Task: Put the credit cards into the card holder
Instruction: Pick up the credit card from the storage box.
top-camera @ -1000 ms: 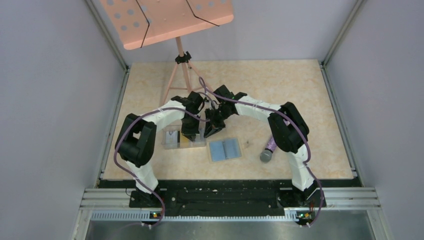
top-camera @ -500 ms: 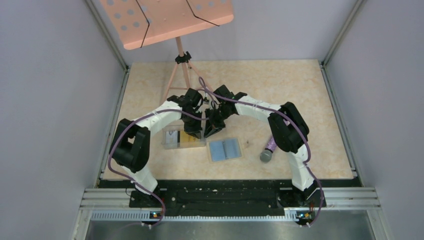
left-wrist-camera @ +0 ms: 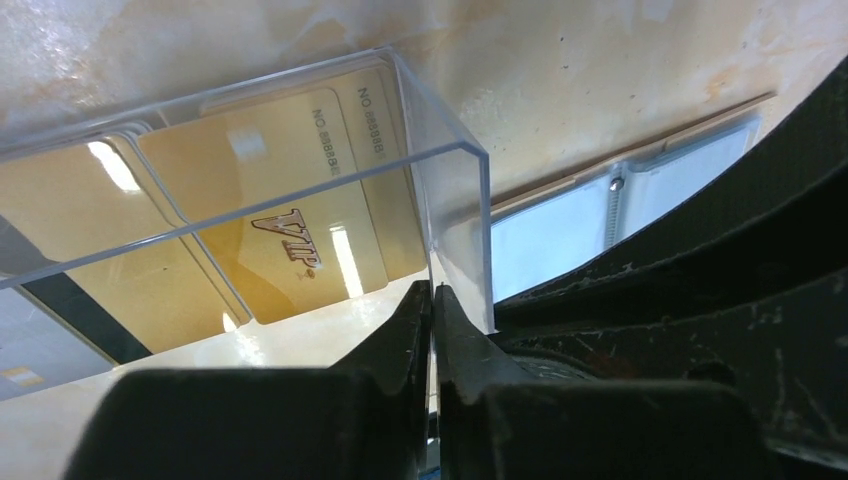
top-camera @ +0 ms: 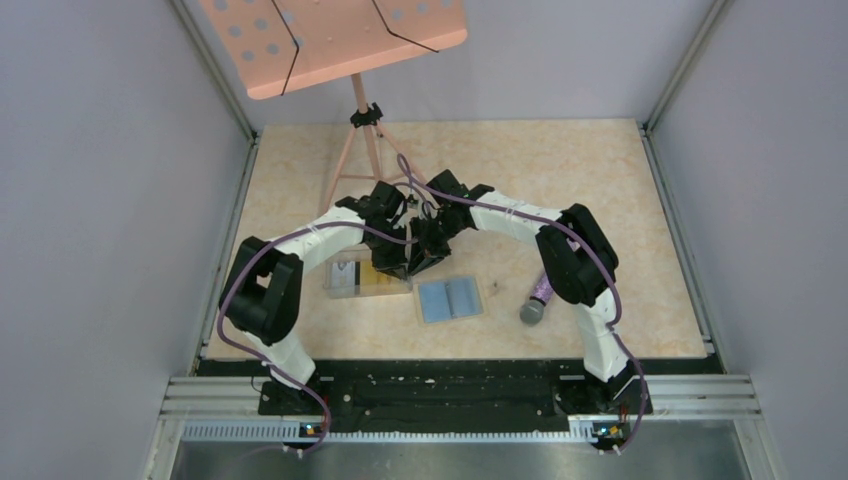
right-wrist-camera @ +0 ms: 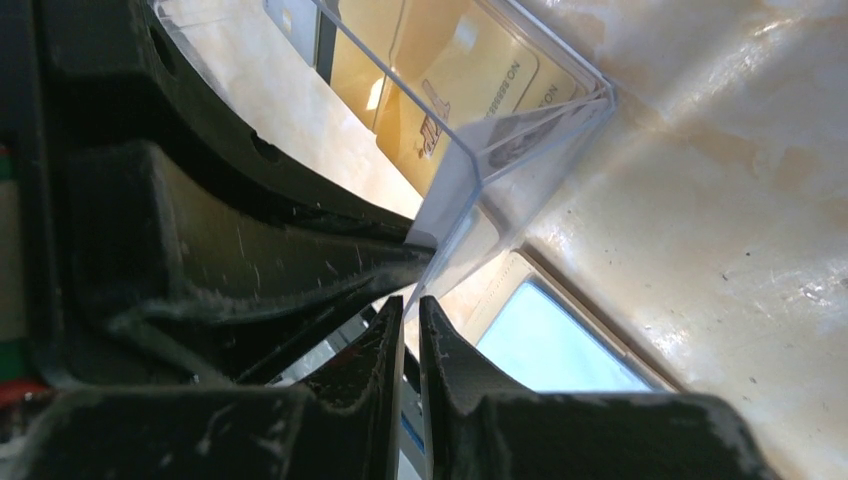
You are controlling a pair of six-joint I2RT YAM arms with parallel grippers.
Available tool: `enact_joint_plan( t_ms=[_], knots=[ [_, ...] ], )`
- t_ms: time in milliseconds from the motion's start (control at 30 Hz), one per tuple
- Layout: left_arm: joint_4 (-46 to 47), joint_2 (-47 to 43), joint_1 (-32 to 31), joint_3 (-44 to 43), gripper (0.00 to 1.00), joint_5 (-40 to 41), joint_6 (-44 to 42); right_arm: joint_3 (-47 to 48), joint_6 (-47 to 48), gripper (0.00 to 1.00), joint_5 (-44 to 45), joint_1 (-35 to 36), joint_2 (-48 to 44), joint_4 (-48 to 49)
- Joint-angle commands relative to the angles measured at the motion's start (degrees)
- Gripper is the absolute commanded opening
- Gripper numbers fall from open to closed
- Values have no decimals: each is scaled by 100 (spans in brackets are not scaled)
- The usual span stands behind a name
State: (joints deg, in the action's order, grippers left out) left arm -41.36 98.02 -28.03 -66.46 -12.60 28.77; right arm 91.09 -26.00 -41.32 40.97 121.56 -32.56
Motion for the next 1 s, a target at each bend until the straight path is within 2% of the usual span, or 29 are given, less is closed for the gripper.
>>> enact_joint_plan(
  t_ms=[0, 167, 400, 500, 600, 767, 900, 967],
  knots=[
    [170, 23, -25, -23, 0, 68, -12, -8, 161, 9, 94, 89, 1, 133],
    [125, -328, -4, -45, 0, 220, -17, -3, 178, 12, 220, 20, -241, 140],
    [3, -1174, 2, -130, 0, 408, -135, -279, 9, 47, 381, -145, -980, 625],
    [-39, -1545, 9, -66, 0, 587, -153, -522, -119, 58, 231, -331, -1261, 907],
    [167, -1877, 40, 121, 0, 511, -114, -896, -366, 64, -96, -582, -1591, 1304],
    [1100, -2200, 195, 623, 0, -879, 425, -2042, -1204, 69, -859, -1142, -2185, 2703],
    [2454, -2263, 195, 1197, 0, -2129, 1140, -2719, -1515, 70, -1366, -1543, -2559, 3411],
    [3235, -2246, 200, 1429, 0, -2476, 1461, -2908, -1564, 70, -1594, -1672, -2666, 3514]
  ],
)
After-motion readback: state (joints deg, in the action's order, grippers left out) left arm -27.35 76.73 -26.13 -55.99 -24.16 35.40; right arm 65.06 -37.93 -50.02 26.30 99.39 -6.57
